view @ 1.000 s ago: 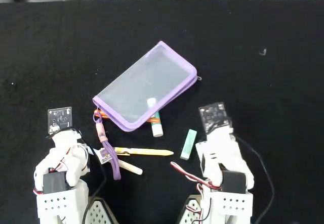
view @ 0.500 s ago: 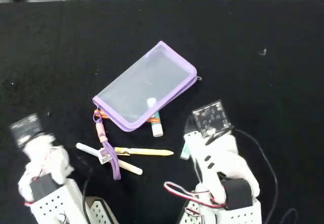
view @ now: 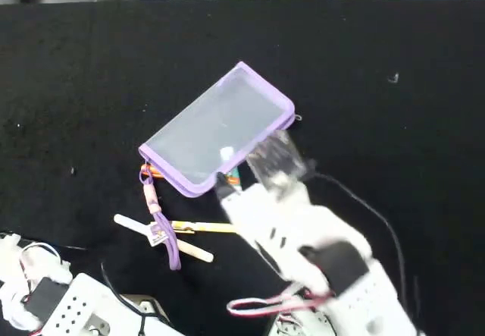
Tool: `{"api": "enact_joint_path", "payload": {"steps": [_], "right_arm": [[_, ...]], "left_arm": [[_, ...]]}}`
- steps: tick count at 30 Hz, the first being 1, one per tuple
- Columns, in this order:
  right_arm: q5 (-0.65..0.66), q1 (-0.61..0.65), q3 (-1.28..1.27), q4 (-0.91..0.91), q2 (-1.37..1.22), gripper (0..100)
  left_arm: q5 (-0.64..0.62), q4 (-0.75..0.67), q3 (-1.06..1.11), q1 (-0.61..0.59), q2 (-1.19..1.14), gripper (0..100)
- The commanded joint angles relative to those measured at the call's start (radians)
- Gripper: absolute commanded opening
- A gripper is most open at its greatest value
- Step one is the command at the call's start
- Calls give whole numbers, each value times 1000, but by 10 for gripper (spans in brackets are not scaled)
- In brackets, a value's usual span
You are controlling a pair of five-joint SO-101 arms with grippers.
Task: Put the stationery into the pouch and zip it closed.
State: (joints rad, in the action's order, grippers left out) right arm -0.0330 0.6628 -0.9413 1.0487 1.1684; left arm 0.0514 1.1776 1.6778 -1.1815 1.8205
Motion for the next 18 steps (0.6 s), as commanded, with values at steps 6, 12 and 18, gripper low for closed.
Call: {"api": "enact_joint_path", "payload": {"steps": [6, 12, 18], "right_arm": [[-14, 172, 615, 212, -688, 230], [-14, 296, 878, 414, -972, 230], [-14, 311, 909, 394, -1084, 230]], "left_arm": [[6, -15, 22, -15, 0, 30], [6, -15, 22, -15, 0, 30], [6, -15, 22, -15, 0, 30]]}}
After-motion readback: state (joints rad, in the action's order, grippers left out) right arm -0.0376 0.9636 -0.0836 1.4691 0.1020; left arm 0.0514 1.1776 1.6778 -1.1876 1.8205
